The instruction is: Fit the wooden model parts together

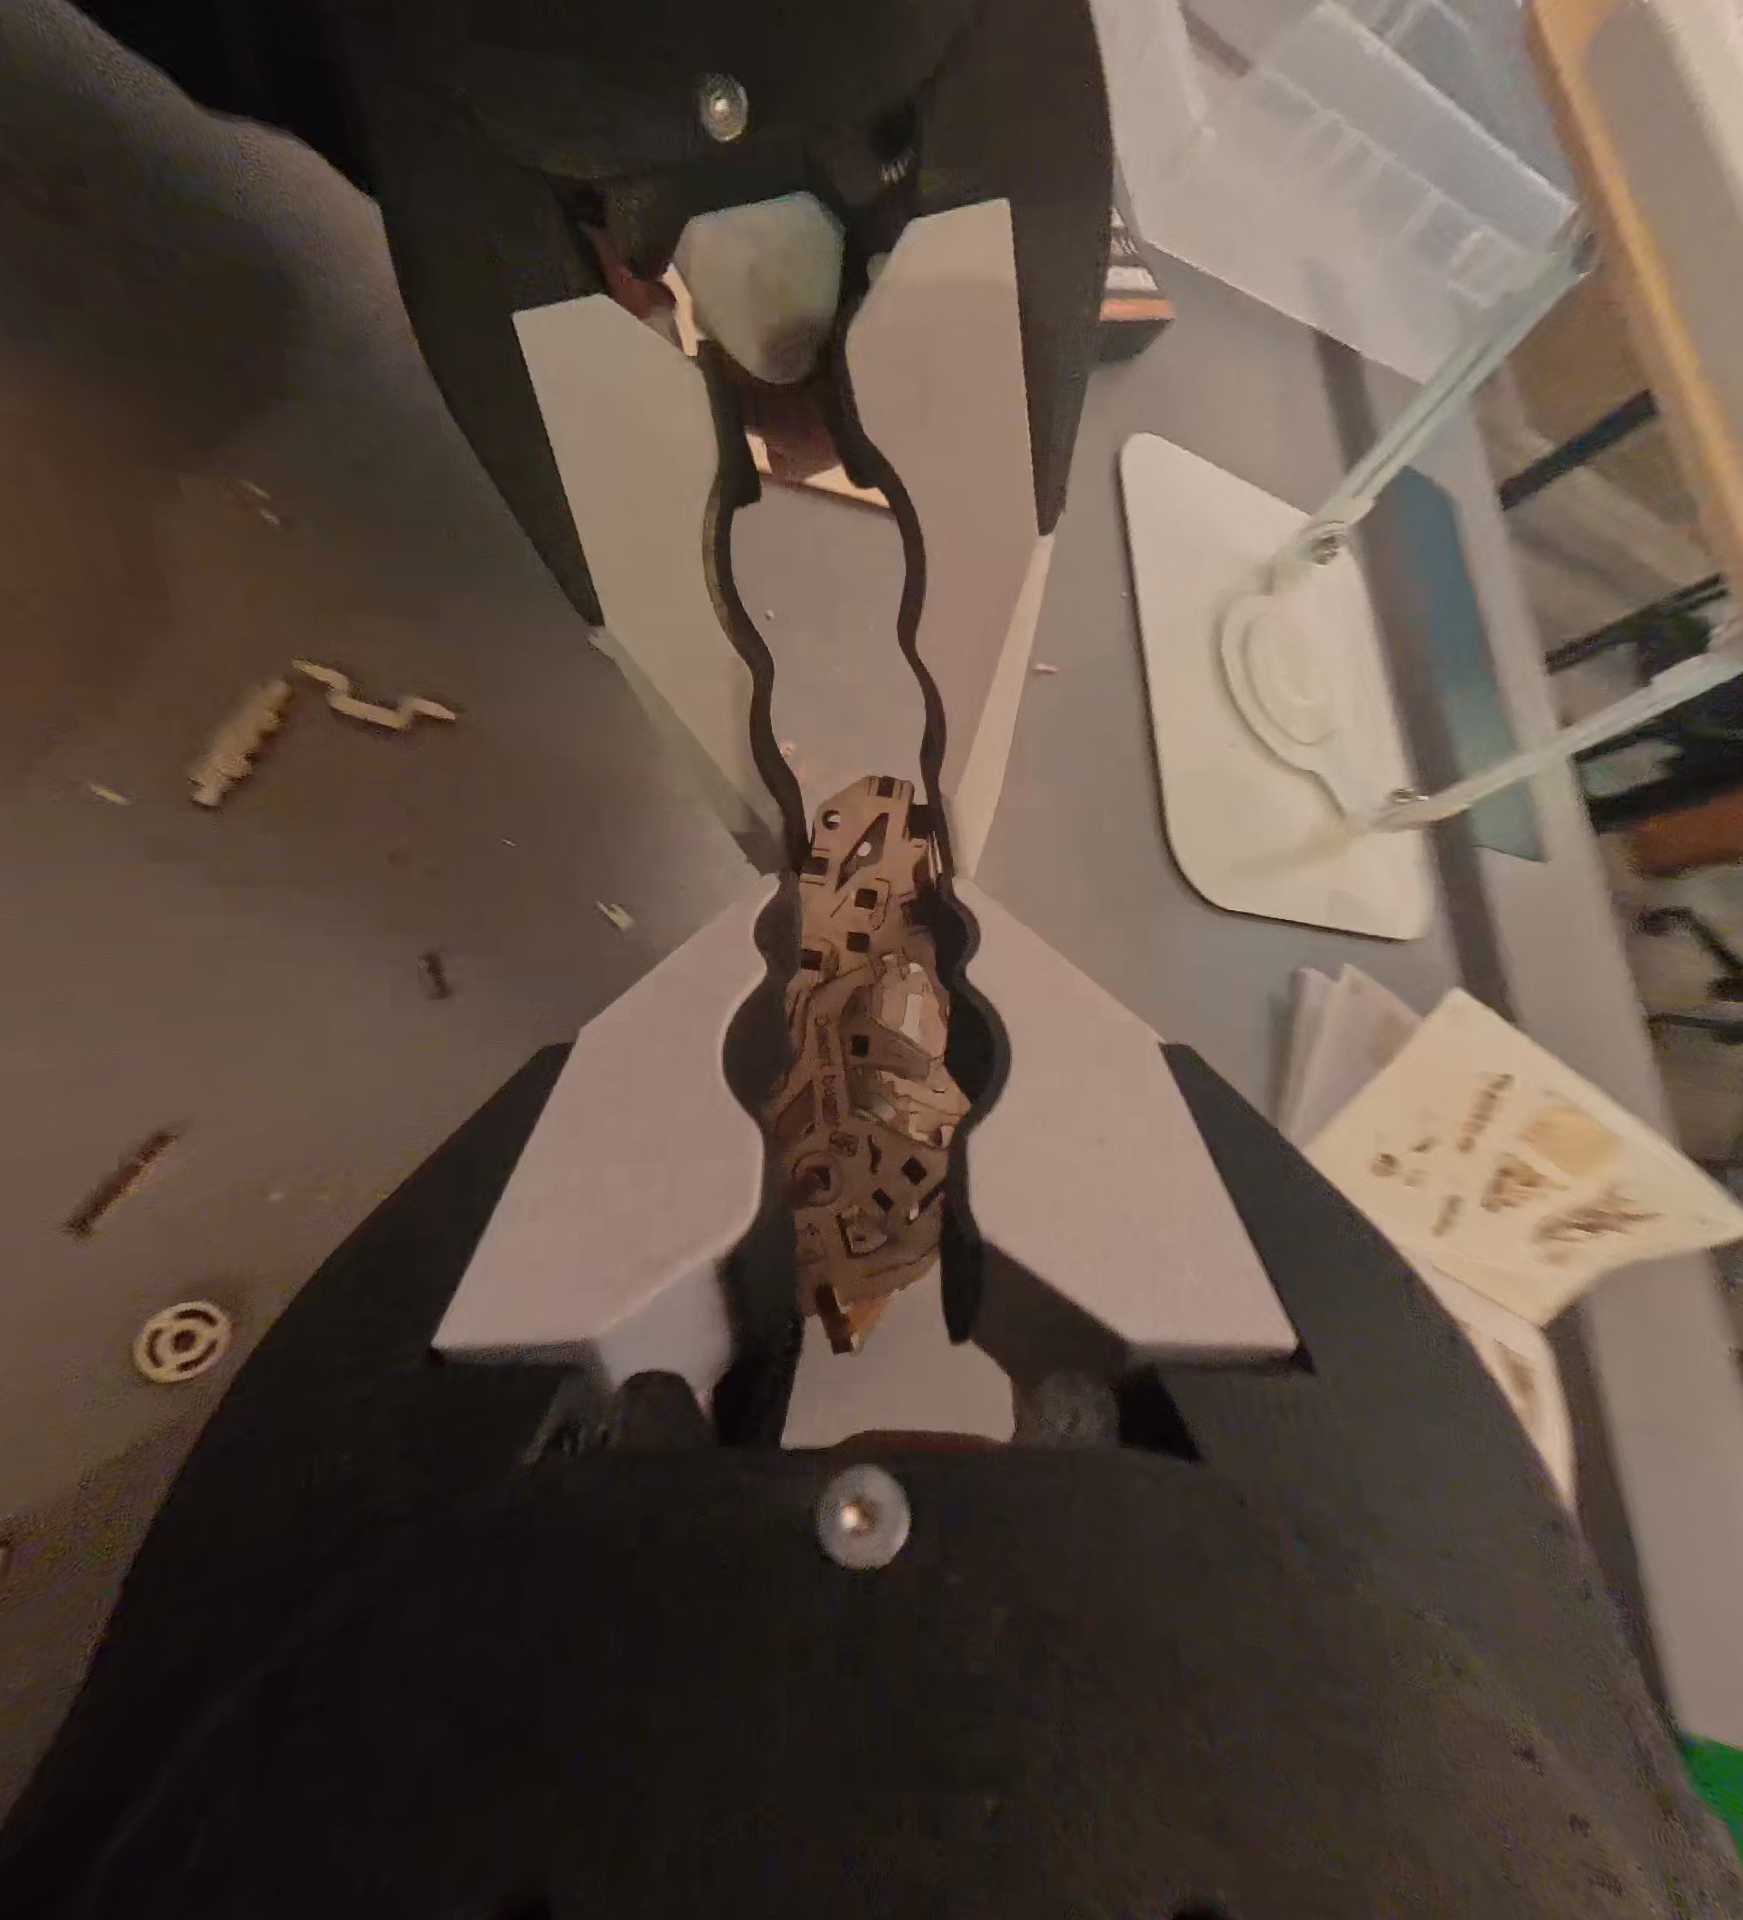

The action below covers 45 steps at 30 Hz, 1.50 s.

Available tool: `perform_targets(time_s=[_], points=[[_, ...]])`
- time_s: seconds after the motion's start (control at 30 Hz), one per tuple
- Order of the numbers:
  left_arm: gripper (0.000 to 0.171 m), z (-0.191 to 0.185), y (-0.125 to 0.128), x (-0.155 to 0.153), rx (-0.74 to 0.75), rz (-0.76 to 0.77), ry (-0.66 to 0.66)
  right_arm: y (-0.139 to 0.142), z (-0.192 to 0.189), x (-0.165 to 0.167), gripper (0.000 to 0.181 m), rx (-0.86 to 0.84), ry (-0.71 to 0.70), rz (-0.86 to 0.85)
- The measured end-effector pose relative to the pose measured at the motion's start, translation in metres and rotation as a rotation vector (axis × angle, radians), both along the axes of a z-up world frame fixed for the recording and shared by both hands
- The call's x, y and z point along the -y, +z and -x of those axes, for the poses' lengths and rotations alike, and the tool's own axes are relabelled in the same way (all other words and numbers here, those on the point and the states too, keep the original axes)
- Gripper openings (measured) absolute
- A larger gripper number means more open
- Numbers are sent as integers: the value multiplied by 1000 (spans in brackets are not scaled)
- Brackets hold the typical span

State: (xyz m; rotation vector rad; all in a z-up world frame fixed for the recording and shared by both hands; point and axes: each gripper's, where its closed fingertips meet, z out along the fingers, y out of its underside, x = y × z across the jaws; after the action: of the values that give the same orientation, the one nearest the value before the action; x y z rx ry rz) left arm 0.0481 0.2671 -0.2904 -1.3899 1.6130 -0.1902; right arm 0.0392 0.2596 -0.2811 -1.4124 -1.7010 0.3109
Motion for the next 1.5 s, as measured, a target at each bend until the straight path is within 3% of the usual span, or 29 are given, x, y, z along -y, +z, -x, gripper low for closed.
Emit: perform_targets(time_s=[0.17,0.37,0.5,0.7,0.83,1.0,1.23,1.3,1.4,1.47,1.5], points=[[36,12,-24,-1,-65,8,24,-11,-2,3,24,110,-26,-147],[38,28,-33,12,-30,142,50,-36,-10,19,26,226,-33,-144],[37,27,-34,20,7,234,59,-37,-18,29,31,221,-62,-62],[36,19,-32,15,131,408,112,-22,-36,24,25,148,-231,87],[38,18,-52,14,37,499,107,-2,-56,22,24,33,-375,154],[31,8,-53,15,28,537,53,-30,-72,30,7,75,-437,343],[16,-16,-57,36,-35,516,-32,-49,-68,-12,6,70,-517,310],[19,-9,-60,27,-73,477,29,-45,-69,-12,7,60,-504,317],[30,-6,-53,24,3,562,41,-42,-68,6,17,13,-438,409],[42,-9,-58,26,-19,584,56,-46,-71,13,28,-2,-444,454],[41,-13,-60,27,-32,566,48,-49,-69,18,30,-9,-434,482]])
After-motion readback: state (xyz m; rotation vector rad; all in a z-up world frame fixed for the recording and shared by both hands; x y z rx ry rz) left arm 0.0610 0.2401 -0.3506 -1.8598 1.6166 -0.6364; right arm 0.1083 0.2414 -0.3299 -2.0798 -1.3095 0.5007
